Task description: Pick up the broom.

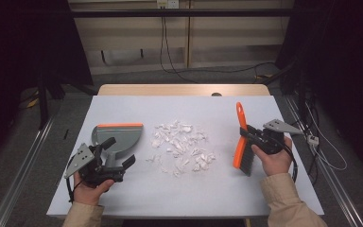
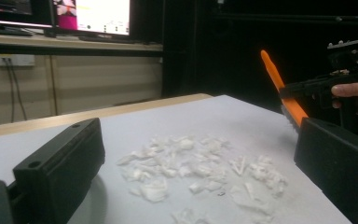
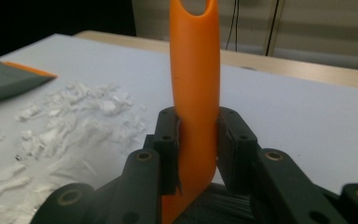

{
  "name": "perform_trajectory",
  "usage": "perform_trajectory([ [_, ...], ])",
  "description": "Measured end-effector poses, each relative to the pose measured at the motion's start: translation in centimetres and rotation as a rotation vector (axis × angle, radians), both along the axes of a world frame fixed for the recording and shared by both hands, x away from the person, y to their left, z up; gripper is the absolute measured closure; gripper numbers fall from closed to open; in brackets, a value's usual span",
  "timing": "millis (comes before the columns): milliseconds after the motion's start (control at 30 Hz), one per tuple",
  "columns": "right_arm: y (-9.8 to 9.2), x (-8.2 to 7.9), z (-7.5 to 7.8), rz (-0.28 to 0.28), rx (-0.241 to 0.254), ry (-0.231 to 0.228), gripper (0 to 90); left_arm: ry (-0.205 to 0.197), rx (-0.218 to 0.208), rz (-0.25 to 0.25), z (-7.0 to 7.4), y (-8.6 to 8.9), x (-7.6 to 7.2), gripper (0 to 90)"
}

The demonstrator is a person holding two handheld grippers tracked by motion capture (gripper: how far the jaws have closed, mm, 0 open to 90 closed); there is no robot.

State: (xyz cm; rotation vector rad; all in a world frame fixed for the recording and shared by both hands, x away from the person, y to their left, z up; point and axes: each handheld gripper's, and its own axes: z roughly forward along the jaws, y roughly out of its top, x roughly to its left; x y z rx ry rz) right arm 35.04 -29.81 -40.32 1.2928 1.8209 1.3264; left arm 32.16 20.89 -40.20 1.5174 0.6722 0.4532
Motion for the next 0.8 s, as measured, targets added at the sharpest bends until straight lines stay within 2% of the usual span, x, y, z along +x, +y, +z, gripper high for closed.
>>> perform_trajectory([
  [33,-0.1,-0.2,0.0,0.001,0.014,-0.006,72.0,0.000,0.006,-0.012,0.0,-0.3,0.0,1.6],
  [67,-0.2,-0.6,0.0,0.004,0.035,-0.022,72.0,0.003,-0.007,-0.016,0.1,-0.6,0.0,1.9],
  [100,-0.3,-0.9,0.0,0.002,0.044,-0.032,71.9,-0.003,0.008,-0.019,0.1,-0.9,0.0,2.2],
  [233,-0.7,-1.8,0.1,-0.002,0.079,-0.069,72.0,-0.003,0.021,-0.038,0.3,-1.8,0.0,2.6],
  [267,-0.9,-2.0,0.1,0.001,0.094,-0.085,72.0,-0.002,0.019,-0.044,0.3,-2.0,0.0,2.7],
  [300,-0.9,-2.2,0.2,0.003,0.110,-0.081,72.0,0.010,-0.005,-0.052,0.3,-2.3,0.1,2.7],
  [333,-0.9,-2.3,0.2,0.003,0.121,-0.088,72.0,0.011,0.002,-0.064,0.3,-2.4,0.1,2.9],
  [367,-0.9,-2.4,0.3,0.011,0.127,-0.104,72.0,0.005,0.010,-0.071,0.3,-2.6,0.2,4.3],
  [467,-0.7,-2.5,0.5,0.023,0.138,-0.111,72.0,0.019,-0.009,-0.091,0.1,-3.1,0.4,5.6],
  [500,-0.6,-2.6,0.6,0.022,0.139,-0.110,72.1,0.018,0.005,-0.101,0.1,-3.2,0.4,6.2],
  [567,-0.4,-2.6,0.8,0.035,0.145,-0.118,72.1,0.026,0.005,-0.111,0.1,-3.4,0.4,7.8],
  [800,0.1,-2.7,1.2,0.056,0.166,-0.140,72.2,0.032,0.020,-0.110,-0.1,-4.1,0.6,9.5],
])
